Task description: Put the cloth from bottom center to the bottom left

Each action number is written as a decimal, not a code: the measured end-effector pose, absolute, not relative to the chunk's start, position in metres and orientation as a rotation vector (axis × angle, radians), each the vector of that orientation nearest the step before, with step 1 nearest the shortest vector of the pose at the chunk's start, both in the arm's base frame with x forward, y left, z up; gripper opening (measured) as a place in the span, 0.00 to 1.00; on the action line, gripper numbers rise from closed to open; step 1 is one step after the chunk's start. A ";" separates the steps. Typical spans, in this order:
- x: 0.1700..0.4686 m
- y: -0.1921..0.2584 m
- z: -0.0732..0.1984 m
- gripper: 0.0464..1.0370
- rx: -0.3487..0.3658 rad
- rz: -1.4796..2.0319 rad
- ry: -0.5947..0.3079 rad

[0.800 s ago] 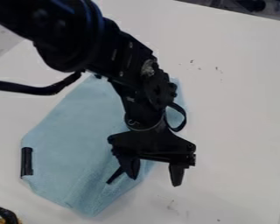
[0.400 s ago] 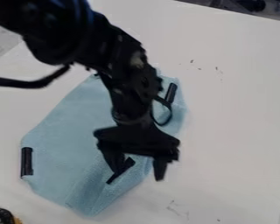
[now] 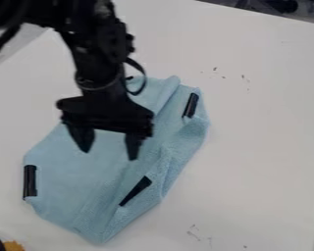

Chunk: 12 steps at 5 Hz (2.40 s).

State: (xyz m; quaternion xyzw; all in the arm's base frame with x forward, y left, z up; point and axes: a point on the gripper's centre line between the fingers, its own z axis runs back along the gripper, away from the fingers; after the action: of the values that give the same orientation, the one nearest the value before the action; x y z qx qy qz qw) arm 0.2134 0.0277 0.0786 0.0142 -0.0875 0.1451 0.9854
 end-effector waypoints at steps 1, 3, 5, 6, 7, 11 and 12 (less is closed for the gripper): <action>0.197 0.074 0.050 0.96 0.014 0.386 -0.143; 0.177 0.117 0.016 0.96 0.029 0.430 -0.090; 0.173 0.125 0.008 0.86 0.045 0.428 -0.025; 0.176 0.128 0.003 0.57 0.048 0.418 -0.003; 0.182 0.131 0.002 0.31 0.047 0.419 -0.007; 0.136 0.178 0.018 0.02 0.122 0.577 -0.065; 0.132 0.190 0.016 0.04 0.118 0.580 -0.083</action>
State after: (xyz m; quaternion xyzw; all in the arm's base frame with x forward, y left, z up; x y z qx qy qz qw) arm 0.1320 0.1897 0.0159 0.0580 -0.0408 0.2855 0.9557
